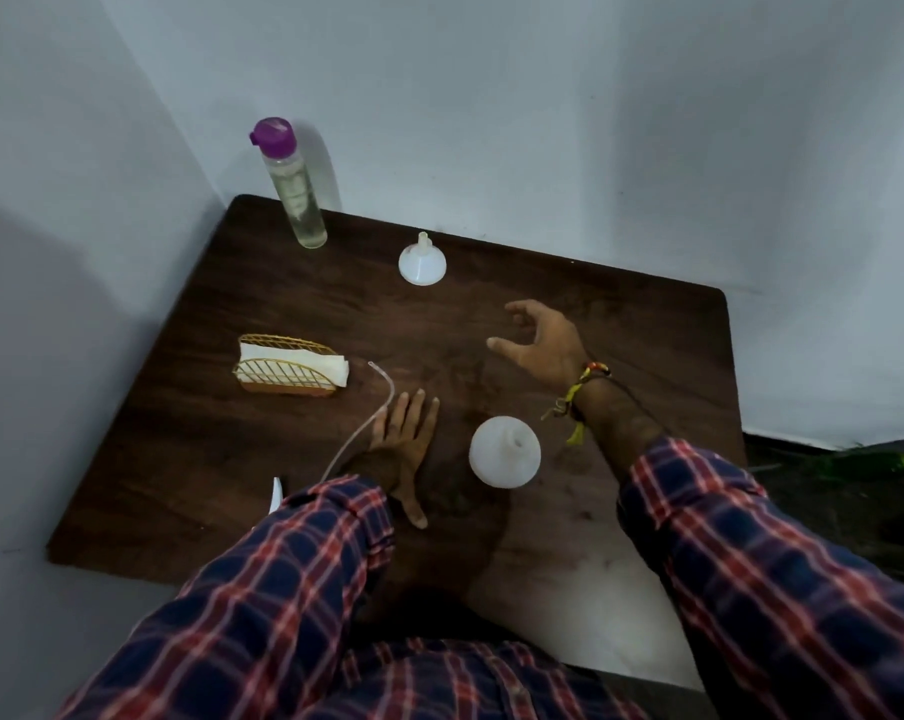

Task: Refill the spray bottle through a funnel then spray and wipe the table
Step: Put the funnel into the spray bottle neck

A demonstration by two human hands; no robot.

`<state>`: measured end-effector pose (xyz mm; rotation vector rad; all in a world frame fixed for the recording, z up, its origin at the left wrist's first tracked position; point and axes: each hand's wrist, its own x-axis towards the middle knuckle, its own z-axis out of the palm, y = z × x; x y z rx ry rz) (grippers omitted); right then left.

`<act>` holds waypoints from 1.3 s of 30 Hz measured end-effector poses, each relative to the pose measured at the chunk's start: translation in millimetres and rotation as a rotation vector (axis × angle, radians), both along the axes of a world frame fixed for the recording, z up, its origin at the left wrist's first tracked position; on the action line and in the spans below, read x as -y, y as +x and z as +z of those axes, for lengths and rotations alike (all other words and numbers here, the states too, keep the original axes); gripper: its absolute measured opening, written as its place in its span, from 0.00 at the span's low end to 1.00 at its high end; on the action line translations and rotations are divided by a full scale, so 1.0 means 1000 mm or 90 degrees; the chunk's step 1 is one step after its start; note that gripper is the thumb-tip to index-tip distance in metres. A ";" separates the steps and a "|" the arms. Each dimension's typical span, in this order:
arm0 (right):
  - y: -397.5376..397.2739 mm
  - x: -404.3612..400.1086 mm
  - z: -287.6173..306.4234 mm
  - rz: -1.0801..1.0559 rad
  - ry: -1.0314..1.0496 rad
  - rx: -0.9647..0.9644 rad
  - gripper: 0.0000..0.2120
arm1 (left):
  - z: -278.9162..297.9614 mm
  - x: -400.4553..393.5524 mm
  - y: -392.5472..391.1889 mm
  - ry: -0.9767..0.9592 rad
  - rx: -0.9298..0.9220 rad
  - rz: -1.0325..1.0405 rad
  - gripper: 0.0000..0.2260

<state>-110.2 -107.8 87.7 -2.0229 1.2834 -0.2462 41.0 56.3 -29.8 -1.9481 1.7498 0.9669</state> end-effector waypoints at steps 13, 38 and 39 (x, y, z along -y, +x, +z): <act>0.110 0.094 -0.080 0.130 0.033 -0.050 0.43 | -0.011 0.004 0.005 0.021 -0.043 0.041 0.75; 0.108 0.077 -0.077 -0.053 -0.047 0.072 0.32 | -0.005 0.002 0.006 0.006 -0.060 0.052 0.74; 0.093 0.070 -0.070 -0.073 -0.041 0.082 0.30 | -0.005 0.002 0.005 0.004 -0.055 0.049 0.74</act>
